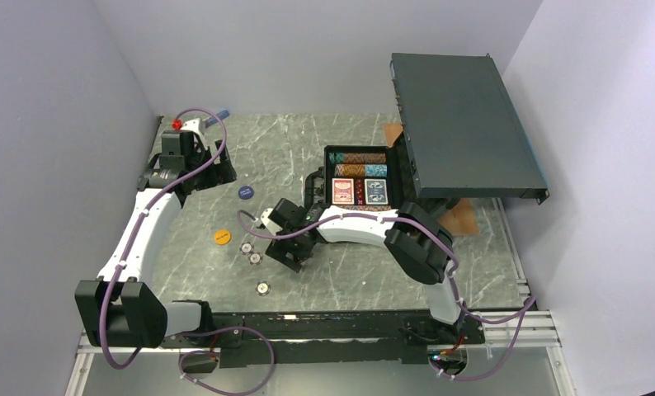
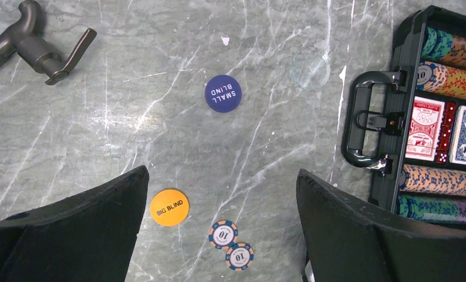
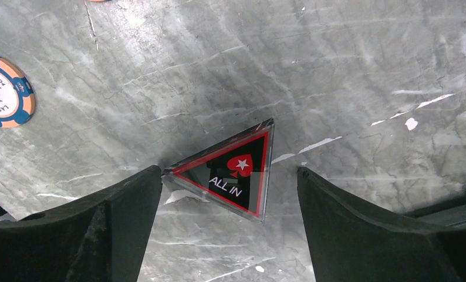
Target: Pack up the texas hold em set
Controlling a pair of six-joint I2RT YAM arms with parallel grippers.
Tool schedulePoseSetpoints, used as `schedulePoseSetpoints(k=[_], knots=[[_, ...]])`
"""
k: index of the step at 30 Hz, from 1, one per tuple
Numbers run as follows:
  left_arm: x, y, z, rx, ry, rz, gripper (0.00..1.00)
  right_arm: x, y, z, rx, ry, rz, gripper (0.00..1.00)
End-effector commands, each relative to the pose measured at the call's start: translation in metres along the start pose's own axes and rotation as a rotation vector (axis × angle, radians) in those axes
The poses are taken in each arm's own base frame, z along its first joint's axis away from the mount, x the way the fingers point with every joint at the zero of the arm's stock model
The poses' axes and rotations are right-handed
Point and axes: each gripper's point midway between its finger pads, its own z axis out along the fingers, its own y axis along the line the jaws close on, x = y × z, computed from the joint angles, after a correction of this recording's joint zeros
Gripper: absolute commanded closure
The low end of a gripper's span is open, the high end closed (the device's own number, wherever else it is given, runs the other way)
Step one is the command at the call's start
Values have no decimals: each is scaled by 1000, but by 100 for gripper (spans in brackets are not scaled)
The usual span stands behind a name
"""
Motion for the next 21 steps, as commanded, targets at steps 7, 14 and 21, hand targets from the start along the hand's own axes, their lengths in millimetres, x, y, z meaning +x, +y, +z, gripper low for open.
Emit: schedulePoseSetpoints(k=[7,14,21], knots=[[-9,-6,-1,26,-36,-2,3,-2,6,9,-19,9,19,25],[-9,-6,-1,27,-36,-1,3,-6,3,6,-1,1,30,40],[-9,-6,-2,27,-38,-1,3,-52,-3,-40,43,-213,47,62]])
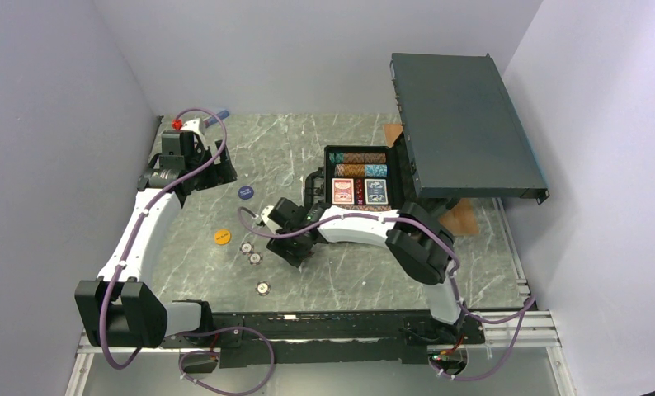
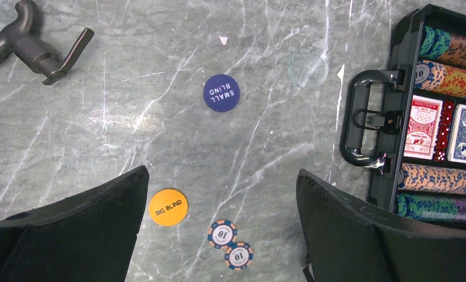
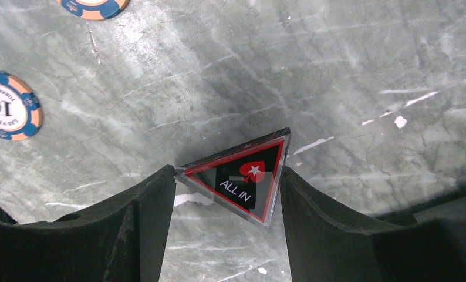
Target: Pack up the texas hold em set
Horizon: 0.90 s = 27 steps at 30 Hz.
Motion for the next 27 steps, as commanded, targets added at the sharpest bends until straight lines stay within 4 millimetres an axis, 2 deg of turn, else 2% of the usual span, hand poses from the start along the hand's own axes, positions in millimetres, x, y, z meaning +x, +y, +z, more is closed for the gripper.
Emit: schedulePoseSetpoints(k=[1,3,6,8,9,10,13,16,21,27], knots=[[-9,-5,-2,18,-40,0,3,-54,-2,-47,33,-227,16,66],[-9,-4,-2,15,-40,-1,3,-70,-11,-66,72,-300,44,74],[-10,-3,-3,11,-42,-2,3,-88,-31,-95,135,-394,96,80],[-10,-3,-3,13,-44,-2,3,-94,-57,-116,214,-444,154,80],[-10,-4,-3,15,-43,-1,3,-92,-82,-123,274,-452,206,79],[-10,-4,-3,16,-43,-2,3,-88,-106,-128,331,-448,260,79],[-11,-6,-4,26,-45,-1,3,-53,-180,-134,517,-354,439,81],[-11,-7,-5,33,-45,-3,3,-21,-226,-133,687,-253,497,84],[-10,-9,-5,44,-42,-5,3,19,-267,-121,784,-102,570,85],[-10,-11,-5,51,-42,-5,3,46,-274,-106,810,15,592,83]])
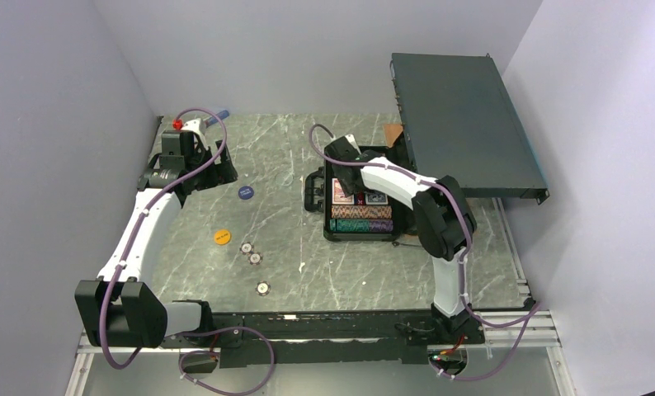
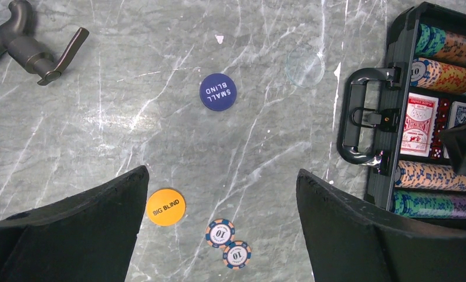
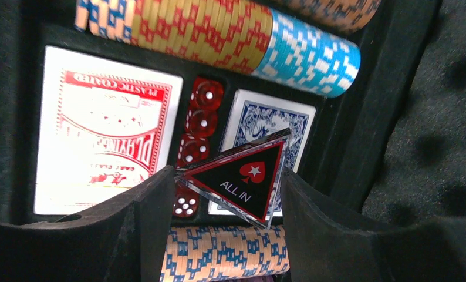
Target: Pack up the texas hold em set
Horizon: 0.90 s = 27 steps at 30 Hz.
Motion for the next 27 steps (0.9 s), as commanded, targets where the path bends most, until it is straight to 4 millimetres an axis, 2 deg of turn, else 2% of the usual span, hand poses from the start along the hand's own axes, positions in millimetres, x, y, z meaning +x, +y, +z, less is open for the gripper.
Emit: schedulePoseSetpoints(k=[1,5,12,14,16,17,18,20,23,25,27], knots=[[-10,-9,-5,41,-46,-4,3,-6,-17,-8,81,9,28,83],[-10,-9,-5,45,-42,-5,3,1,-26,-4,105,30,58,82],[-8,-10,-2,48,-33,-8,3,7,-35,12,126,52,75,74],[-8,-10,-2,48,-32,-7,3,6,-37,13,133,54,79,65],[-7,-10,-1,47,-30,-9,3,6,-38,13,139,57,79,44],[-7,-10,-1,48,-30,-8,3,4,-37,10,132,55,79,31],[-7,-10,0,48,-29,-8,3,1,-35,6,120,46,80,23],[-6,-10,2,50,-22,-10,2,-8,-26,-8,84,9,72,13],[-4,-10,4,49,-13,-12,1,-25,-13,-36,60,-60,47,3],[-3,-8,7,42,-4,-12,1,-35,-5,-54,44,-90,35,2],[2,-7,11,36,13,-13,1,-44,15,-77,-4,-140,2,1]])
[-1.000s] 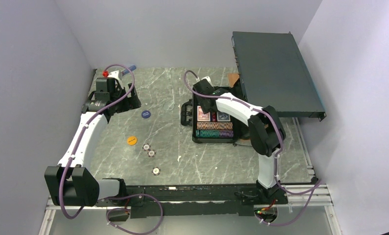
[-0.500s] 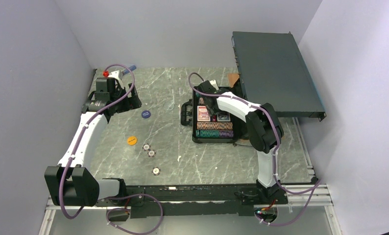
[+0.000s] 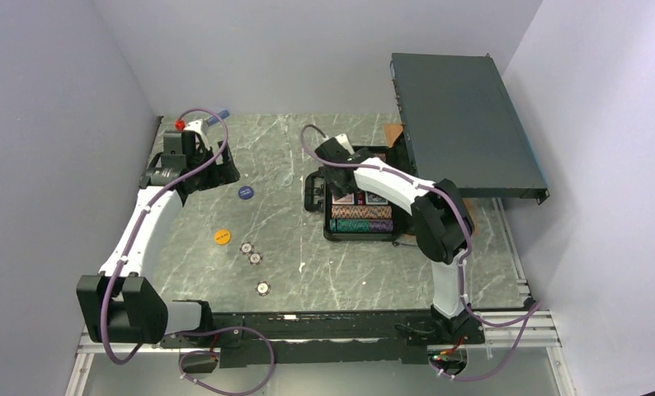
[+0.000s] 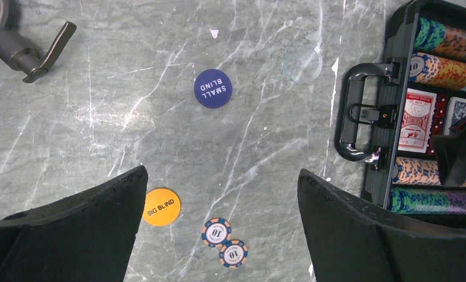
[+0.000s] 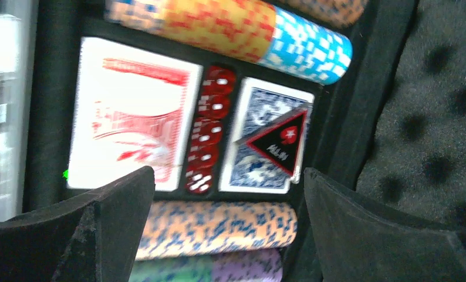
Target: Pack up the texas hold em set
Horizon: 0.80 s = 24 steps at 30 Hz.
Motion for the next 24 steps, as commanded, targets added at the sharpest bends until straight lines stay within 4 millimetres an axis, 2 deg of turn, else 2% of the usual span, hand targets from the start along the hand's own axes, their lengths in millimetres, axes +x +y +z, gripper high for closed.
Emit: schedulePoseSetpoints(k=[1,4,6,9,12,15,18,24], knots=[[1,-3,9,17,8,-6,1,-51,24,-80,-98,-209,-14,1],[16,-7,20,41,87,-35,1,-49,81,-124,-309,-303,-82,1],[31,-9,31,50,163,-59,1,-47,109,-150,-478,-358,-66,1],[62,-7,44,38,309,-121,2,-35,131,-172,-657,-380,-42,1],[96,9,52,-45,405,-175,3,-24,133,-178,-716,-380,-30,2],[118,31,47,-168,417,-218,3,-14,130,-178,-725,-378,-38,2],[134,47,38,-261,396,-261,4,-4,127,-174,-722,-382,-47,1],[148,70,30,-441,376,-386,12,7,122,-169,-707,-383,-49,1]])
